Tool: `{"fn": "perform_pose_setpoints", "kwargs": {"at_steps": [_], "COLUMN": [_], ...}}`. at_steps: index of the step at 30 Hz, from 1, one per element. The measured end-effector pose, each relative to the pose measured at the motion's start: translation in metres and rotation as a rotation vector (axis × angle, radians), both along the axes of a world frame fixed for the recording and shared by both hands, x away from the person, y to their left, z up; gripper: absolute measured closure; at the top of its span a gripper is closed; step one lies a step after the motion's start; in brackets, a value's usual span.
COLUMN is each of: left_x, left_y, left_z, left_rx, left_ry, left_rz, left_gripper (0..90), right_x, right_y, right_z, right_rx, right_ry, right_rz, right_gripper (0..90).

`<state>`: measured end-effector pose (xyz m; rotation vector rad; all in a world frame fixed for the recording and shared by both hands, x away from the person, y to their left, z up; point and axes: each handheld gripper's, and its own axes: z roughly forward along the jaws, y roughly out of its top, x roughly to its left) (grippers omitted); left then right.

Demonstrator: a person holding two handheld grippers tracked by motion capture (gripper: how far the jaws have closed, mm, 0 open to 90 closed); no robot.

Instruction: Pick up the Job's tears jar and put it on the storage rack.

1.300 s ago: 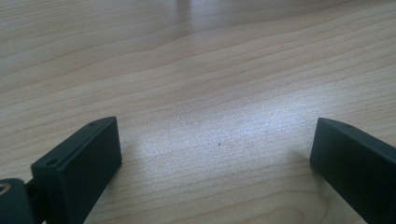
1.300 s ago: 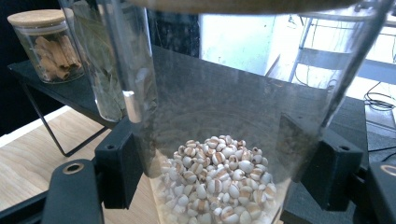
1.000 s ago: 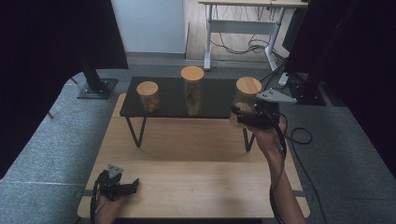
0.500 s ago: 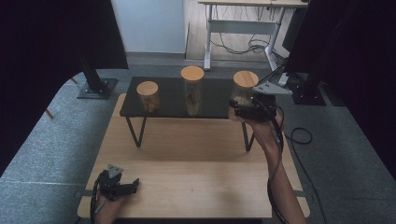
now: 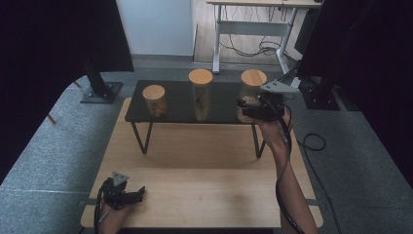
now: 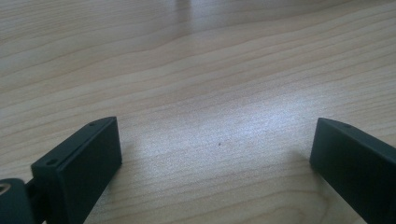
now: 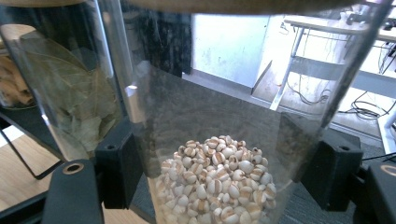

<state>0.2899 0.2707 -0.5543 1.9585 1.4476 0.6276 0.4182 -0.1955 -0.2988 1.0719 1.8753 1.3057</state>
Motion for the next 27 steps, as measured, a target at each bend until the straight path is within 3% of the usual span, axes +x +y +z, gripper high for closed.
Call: {"fn": "perform_pose_setpoints", "kwargs": {"at_steps": [27], "left_x": [0.000], "left_y": [0.000], "left_z": [0.000], "left_rx": [0.000], "left_ry": [0.000], "left_rz": [0.000], "left_gripper": [1.9], "right_x": [0.017], "right_y": [0.000], "right_z": [-0.015], "right_rx": [-0.007], "right_ry": [0.008], "right_rz": [-0.036], "right_gripper": [25.2]}}
